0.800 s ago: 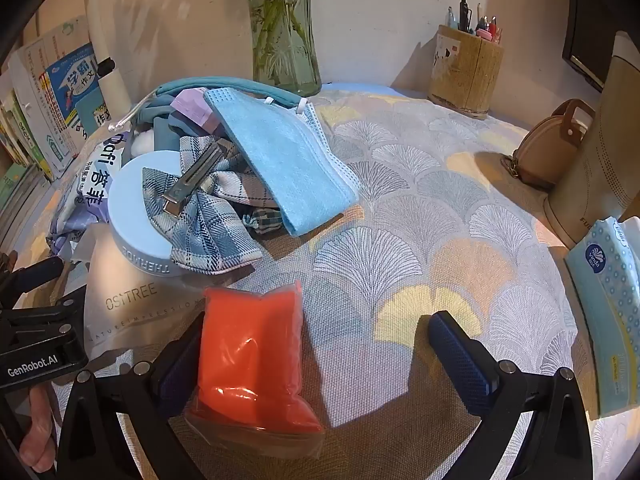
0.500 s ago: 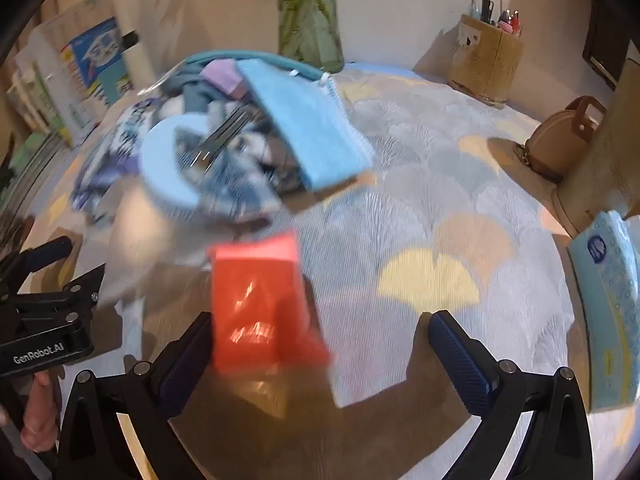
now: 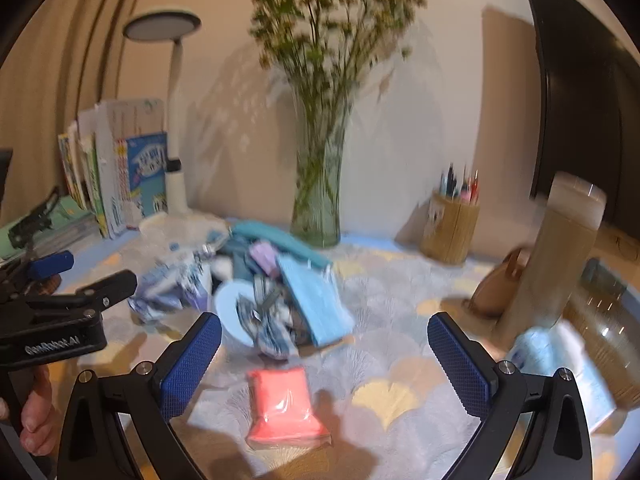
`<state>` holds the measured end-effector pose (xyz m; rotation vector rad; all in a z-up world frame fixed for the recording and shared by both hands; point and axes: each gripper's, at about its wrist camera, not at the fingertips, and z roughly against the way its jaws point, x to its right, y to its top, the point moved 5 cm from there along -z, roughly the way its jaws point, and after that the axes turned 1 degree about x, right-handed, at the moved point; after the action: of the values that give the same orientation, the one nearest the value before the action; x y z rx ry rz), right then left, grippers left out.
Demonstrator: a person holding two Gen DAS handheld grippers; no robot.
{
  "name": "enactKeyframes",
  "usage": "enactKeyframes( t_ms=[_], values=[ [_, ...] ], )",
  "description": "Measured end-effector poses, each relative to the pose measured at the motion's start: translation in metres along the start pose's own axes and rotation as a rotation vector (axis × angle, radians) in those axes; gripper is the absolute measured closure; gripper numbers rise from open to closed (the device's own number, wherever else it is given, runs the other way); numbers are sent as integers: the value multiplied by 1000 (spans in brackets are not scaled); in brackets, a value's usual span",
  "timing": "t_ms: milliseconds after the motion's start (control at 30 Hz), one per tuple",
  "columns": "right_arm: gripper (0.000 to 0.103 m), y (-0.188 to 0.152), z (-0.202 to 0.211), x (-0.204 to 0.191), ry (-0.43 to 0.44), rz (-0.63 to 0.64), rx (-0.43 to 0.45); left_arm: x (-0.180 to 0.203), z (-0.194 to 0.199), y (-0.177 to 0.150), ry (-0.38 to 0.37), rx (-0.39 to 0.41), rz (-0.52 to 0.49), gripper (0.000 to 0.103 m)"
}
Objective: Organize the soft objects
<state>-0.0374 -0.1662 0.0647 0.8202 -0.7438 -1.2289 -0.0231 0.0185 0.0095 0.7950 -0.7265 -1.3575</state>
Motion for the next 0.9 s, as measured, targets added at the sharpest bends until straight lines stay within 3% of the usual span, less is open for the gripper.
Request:
enactKeyframes(
  t_ms=[33, 100, 400, 900],
  values=[
    [0, -4, -5, 4, 15, -18, -36, -1, -8, 0, -23, -46, 6, 1],
    [0, -9, -10, 9, 38, -31, -63, -5, -8, 0, -40, -28, 28, 1],
    [0, -15, -27, 30, 56, -146, -152, -2, -18, -8, -52, -97, 41, 1],
    [0, -17, -25, 21, 35, -87, -162, -2, -21, -9, -51, -141, 71, 1]
  ],
)
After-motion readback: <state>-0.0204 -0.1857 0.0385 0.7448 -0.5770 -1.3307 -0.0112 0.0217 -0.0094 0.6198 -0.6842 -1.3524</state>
